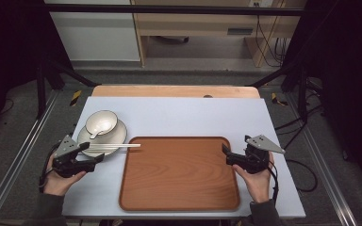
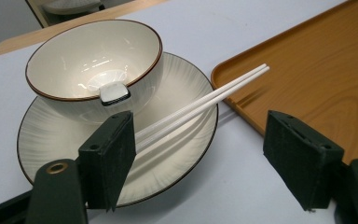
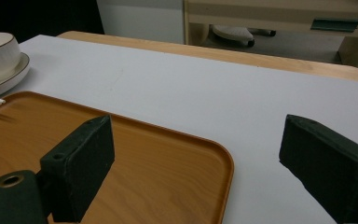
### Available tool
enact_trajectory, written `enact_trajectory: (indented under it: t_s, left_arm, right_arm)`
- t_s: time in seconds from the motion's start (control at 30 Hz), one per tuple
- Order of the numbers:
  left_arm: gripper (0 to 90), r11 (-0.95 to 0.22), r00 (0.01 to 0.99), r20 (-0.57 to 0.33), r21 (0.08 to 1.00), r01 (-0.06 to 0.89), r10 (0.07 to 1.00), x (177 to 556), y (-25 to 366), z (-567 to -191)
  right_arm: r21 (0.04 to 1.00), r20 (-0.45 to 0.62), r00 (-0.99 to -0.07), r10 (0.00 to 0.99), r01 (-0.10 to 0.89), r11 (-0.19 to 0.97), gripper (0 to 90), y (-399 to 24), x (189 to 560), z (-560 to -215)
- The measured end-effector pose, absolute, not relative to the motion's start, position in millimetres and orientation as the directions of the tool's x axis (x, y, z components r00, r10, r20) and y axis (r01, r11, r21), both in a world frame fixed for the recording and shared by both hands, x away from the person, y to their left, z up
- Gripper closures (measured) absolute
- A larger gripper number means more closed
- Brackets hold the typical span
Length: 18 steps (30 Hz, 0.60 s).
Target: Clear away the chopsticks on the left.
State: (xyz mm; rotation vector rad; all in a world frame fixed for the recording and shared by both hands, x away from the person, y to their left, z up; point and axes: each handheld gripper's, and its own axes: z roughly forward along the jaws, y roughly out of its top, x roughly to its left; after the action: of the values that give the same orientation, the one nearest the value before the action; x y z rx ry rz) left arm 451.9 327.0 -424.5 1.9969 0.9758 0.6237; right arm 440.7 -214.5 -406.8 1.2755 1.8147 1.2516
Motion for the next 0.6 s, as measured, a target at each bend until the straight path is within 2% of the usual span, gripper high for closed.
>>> enact_trajectory:
  t_s: [0.3,0.6]
  left_arm:
    - [32.3,-0.437,0.565,0.134,0.782,0.444,0.814,465.3,330.2,-434.4]
    - [38.0,-0.445,0.551,0.151,0.773,0.451,0.821,477.6,335.0,-442.3]
  right_arm:
    - [0.919,0.052,-0.375,0.926,0.381,0.102,10.2,-213.0,441.4,-408.0]
    - [0.917,0.054,-0.380,0.924,0.384,0.104,10.3,-211.9,442.6,-408.9]
